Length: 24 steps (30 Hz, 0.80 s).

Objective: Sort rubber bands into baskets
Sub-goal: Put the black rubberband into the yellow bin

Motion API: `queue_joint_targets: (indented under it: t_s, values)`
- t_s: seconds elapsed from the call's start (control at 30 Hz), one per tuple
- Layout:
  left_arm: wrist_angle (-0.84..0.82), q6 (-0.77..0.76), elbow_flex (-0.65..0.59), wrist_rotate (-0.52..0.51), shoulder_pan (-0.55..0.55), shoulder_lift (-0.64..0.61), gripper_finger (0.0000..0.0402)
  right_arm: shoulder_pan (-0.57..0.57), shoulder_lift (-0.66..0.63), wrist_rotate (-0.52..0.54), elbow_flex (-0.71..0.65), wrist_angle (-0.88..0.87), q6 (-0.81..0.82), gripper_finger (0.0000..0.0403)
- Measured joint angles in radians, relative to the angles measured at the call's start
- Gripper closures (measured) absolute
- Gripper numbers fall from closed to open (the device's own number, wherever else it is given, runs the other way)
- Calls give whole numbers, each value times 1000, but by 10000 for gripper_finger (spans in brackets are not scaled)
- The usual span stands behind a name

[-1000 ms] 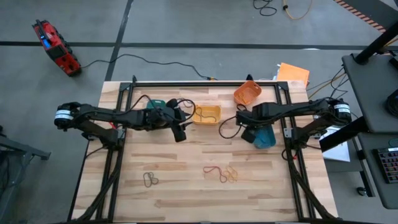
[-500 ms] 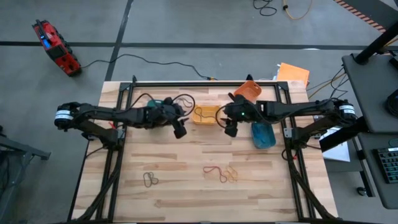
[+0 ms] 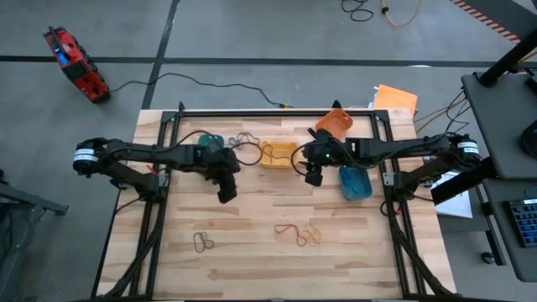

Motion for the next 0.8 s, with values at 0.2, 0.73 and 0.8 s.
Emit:
queue_joint_targets:
  t_s: [0.2,0.73,0.8]
  values:
    - [-152,-53,0,62,-20,-1,279,0,0,0,-9,9,3,229]
    - [-327,-336,0,221,-372,-4,279,0,0,0,-56,75,14,229]
    - [-326,-339,0,189,-442,-3,279,0,0,-1,-56,78,14,229]
